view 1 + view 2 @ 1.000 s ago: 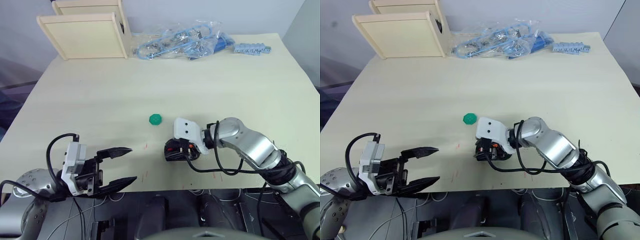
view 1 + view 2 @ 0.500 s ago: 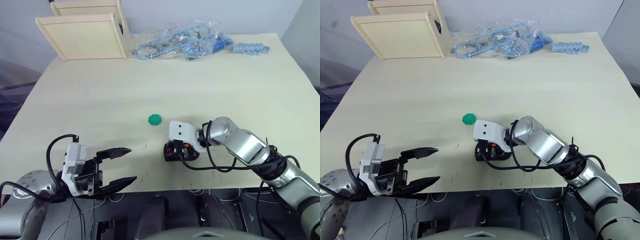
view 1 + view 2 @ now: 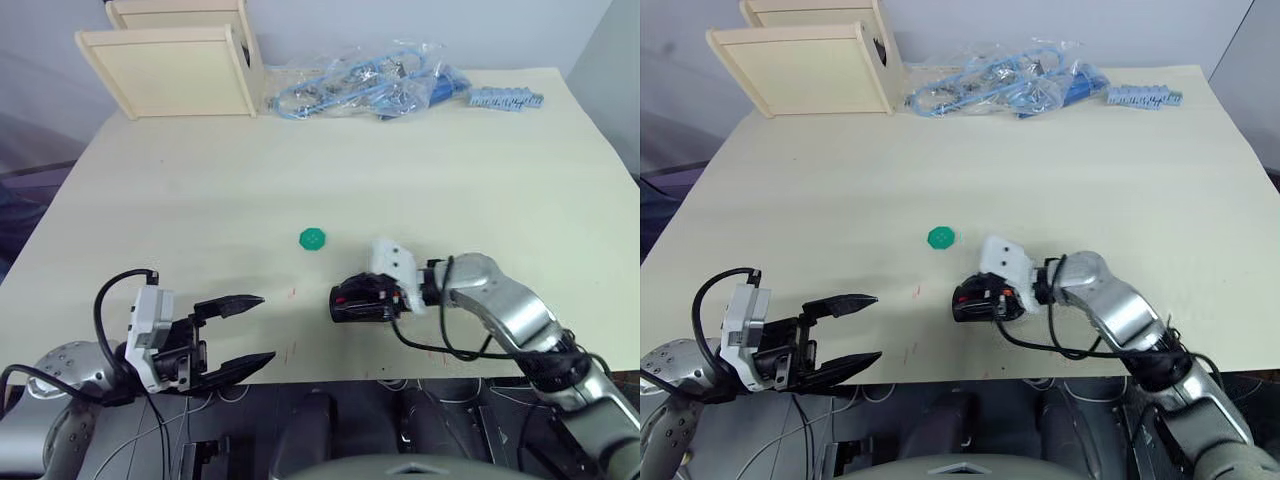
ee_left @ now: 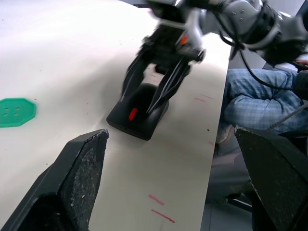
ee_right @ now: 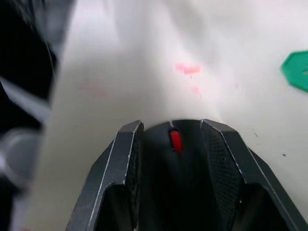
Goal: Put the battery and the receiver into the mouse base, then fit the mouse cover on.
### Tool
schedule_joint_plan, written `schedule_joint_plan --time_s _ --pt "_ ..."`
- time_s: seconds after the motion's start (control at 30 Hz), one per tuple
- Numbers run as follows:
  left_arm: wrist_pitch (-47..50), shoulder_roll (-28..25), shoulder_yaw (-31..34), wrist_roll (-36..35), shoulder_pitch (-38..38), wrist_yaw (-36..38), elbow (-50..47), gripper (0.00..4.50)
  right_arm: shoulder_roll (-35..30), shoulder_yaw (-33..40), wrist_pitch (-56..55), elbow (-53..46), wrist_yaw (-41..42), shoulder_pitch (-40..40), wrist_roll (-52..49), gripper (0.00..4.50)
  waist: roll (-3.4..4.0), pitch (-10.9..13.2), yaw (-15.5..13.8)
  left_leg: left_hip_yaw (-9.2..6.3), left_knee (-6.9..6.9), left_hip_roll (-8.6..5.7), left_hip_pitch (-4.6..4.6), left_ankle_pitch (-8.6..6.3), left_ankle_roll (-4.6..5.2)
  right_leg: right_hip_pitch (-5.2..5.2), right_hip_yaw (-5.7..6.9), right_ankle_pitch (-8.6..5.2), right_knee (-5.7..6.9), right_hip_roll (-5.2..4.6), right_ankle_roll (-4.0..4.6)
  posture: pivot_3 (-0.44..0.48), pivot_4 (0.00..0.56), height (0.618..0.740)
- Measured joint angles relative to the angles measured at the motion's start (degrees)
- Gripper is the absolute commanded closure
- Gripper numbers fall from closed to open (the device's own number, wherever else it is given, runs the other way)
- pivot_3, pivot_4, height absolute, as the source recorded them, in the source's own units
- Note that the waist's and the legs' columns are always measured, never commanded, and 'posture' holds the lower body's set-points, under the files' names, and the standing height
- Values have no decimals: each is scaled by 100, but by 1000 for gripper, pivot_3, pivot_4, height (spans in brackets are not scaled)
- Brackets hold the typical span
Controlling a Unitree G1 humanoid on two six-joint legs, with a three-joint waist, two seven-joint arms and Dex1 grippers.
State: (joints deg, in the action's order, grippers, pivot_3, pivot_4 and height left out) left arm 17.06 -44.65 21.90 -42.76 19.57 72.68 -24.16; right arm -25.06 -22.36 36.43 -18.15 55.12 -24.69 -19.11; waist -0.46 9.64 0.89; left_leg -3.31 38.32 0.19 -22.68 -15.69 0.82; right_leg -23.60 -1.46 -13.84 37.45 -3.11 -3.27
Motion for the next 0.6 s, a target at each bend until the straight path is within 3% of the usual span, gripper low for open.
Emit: schedule_joint_plan --time_s 0.13,0.27,0.6 --pt "0 5 -2 -2 -23 -22 -2 0 -46 538 -237 -248 43 429 -363 2524 0 0 32 3 0 1 8 0 0 0 -3 -1 8 5 1 0 150 740" --pt "1 17 2 -5 -25 -30 -4 0 -15 1215 -532 -458 -169 1399 -733 2524 -2 0 -11 -1 -1 0 1 0 0 1 2 -5 5 3 6 0 150 740" --pt "1 57 0 -6 -108 -31 5 0 559 1327 -1455 -52 -605 2036 -620 2524 -1 0 12 10 -1 3 12 0 0 0 -9 -6 16 8 7 0 150 740"
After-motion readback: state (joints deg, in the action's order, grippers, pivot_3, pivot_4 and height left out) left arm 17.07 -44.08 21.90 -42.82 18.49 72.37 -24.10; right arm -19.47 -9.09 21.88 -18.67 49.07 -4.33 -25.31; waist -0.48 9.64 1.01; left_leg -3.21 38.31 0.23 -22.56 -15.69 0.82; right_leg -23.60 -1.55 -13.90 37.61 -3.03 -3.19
